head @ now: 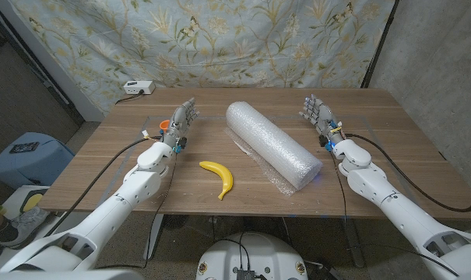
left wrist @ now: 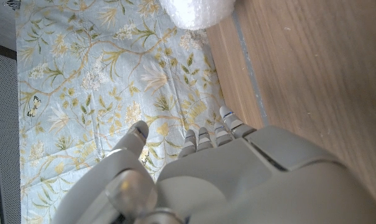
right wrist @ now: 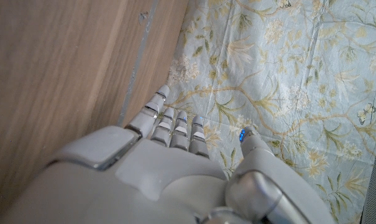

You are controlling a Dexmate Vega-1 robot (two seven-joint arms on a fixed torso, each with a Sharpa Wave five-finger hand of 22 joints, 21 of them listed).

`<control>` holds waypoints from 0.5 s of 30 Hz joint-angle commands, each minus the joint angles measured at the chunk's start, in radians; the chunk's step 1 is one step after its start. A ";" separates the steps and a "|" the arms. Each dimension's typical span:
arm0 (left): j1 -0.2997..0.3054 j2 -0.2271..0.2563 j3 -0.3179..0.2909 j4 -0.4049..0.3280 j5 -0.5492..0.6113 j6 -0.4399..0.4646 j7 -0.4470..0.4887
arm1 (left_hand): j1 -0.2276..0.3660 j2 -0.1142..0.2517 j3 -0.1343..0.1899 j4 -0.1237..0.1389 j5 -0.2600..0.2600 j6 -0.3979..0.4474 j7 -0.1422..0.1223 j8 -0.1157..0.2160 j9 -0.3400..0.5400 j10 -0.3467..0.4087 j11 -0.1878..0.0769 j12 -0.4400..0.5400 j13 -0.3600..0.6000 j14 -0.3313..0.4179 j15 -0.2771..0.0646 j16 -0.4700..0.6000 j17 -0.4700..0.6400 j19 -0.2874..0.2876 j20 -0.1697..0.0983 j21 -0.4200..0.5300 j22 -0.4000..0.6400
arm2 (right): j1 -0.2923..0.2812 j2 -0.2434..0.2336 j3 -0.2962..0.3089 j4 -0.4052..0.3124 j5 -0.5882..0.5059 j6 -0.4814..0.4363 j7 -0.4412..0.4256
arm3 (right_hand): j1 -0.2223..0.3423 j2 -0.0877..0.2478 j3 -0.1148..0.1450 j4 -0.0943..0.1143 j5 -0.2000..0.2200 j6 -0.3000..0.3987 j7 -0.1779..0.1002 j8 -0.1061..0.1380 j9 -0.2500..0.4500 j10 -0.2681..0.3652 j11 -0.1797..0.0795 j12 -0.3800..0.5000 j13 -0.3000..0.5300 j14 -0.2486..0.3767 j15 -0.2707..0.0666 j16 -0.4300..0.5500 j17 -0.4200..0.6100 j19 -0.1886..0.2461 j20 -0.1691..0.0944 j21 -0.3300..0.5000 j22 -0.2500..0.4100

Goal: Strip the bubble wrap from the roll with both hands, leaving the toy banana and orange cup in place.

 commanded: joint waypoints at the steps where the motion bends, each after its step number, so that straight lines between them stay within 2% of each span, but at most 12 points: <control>1: 0.012 0.008 0.000 -0.024 0.004 0.018 0.016 | 0.012 0.001 0.007 -0.001 0.005 0.001 0.011 0.006 0.005 -0.008 0.003 0.007 0.003 0.000 0.009 0.006 0.005 0.005 0.010 0.002 0.001 | -0.022 -0.010 0.007 -0.027 0.008 -0.008 -0.004 | 0.009 0.000 0.003 -0.003 0.005 0.005 -0.001 0.006 0.004 0.006 -0.001 0.006 0.003 0.008 0.003 0.005 0.001 0.006 0.000 0.005 0.002; 15: 0.006 0.031 0.000 -0.058 0.010 0.022 -0.006 | 0.019 -0.002 0.007 -0.007 0.007 0.001 0.010 0.007 0.005 -0.010 0.004 0.006 0.000 -0.002 0.012 0.004 0.004 0.006 0.013 -0.007 0.001 | -0.040 -0.022 0.011 -0.048 0.008 -0.015 -0.013 | 0.009 0.000 0.001 -0.008 0.005 0.003 -0.003 0.005 0.004 0.000 -0.002 0.005 0.003 0.003 0.007 0.006 -0.001 0.003 0.004 0.003 0.002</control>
